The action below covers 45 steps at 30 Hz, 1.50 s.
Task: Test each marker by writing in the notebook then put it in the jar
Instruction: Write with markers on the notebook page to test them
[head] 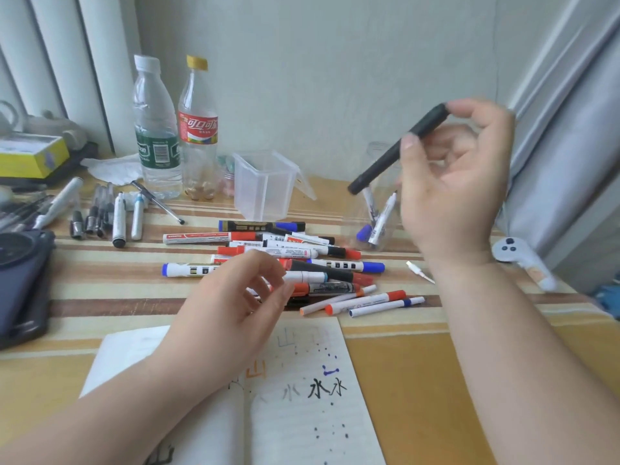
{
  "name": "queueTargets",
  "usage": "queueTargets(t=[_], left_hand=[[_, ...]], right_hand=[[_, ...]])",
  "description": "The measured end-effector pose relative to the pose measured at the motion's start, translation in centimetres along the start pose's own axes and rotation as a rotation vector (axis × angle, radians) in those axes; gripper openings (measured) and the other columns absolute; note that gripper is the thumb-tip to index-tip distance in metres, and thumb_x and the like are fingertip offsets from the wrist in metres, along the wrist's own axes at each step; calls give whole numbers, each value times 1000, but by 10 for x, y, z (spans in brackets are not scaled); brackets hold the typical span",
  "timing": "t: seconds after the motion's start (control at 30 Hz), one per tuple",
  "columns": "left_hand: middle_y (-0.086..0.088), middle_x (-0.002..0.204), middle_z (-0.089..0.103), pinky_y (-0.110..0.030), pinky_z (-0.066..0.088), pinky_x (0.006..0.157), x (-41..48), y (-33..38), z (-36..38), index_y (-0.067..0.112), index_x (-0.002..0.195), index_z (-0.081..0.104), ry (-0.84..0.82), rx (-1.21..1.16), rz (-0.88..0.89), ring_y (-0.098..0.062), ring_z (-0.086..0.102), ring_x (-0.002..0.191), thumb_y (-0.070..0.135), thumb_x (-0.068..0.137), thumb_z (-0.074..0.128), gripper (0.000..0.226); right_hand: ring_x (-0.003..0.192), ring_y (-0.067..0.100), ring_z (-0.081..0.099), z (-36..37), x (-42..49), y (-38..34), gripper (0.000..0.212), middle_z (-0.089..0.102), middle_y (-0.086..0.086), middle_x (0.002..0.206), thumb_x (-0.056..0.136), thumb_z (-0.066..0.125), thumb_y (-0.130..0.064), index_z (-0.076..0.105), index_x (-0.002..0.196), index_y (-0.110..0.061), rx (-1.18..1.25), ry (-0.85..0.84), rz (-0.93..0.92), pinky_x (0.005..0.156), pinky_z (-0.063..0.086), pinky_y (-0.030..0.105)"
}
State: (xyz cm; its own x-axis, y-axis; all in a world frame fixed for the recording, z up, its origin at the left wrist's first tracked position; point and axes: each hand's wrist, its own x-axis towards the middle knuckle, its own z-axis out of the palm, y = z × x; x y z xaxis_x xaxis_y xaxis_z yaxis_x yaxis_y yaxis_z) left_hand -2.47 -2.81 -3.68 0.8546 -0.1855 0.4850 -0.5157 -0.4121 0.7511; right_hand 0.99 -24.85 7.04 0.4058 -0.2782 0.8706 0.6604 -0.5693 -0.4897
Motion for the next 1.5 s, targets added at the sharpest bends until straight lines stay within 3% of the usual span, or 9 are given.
queueTargets(t=[0.13,0.23,0.43,0.53,0.6,0.7,0.87,1.17,1.5], left_hand=[[15,84,64,-20,48,62,-1,-2,0,36,83,57,-34,24,39,-11,62,78,32,89,66,12],[13,79,65,-26,48,60,-1,-5,0,37,84,58,-43,26,60,-13,64,74,33,90,65,10],[13,75,65,-28,49,59,-1,-9,1,37,84,59,-39,36,70,-13,64,71,35,92,63,9],[13,75,65,-32,51,60,-1,-7,1,35,83,60,-41,42,67,-12,63,71,32,92,65,10],[16,76,65,-34,52,60,-1,-6,1,33,83,61,-42,47,58,-10,63,70,28,91,67,12],[18,77,65,-38,53,60,0,-6,0,32,83,62,-51,55,45,-11,62,68,26,91,68,12],[14,70,65,-38,52,60,2,-8,-6,31,80,61,-95,135,-15,-10,61,64,30,90,67,13],[8,76,59,-28,44,61,14,-8,-24,26,80,55,-347,612,-201,-5,53,73,51,91,56,28],[6,118,51,-39,44,93,-1,1,-26,32,112,42,-571,932,-112,-20,48,117,81,85,35,56]], right_hand=[[69,21,66,0,42,16,33,64,3,83,89,62,-12,41,109,-28,-110,158,-32,63,56,44],[67,7,62,2,57,34,31,62,-5,83,88,61,-11,48,115,-19,-188,196,1,66,54,28],[69,13,60,6,54,59,34,63,3,105,90,63,-20,54,122,-19,-424,24,129,69,48,17],[67,11,59,2,38,51,26,65,4,100,88,63,-18,57,113,-16,-407,4,137,70,48,19],[65,3,56,3,20,40,12,65,-4,87,87,64,-15,60,99,-18,-423,-83,171,67,48,18],[65,0,59,5,-16,25,7,65,-12,73,86,69,-20,64,82,-23,-502,-438,306,61,49,21],[68,5,61,12,-81,6,7,63,-15,77,86,71,-26,65,86,-30,-505,-1003,403,68,57,34],[86,11,50,18,-94,0,11,45,-13,89,89,63,-30,60,99,-33,-656,-1083,215,74,48,33],[101,12,42,19,-96,1,10,43,-11,99,89,67,-28,57,90,-29,-694,-1078,181,83,46,36]])
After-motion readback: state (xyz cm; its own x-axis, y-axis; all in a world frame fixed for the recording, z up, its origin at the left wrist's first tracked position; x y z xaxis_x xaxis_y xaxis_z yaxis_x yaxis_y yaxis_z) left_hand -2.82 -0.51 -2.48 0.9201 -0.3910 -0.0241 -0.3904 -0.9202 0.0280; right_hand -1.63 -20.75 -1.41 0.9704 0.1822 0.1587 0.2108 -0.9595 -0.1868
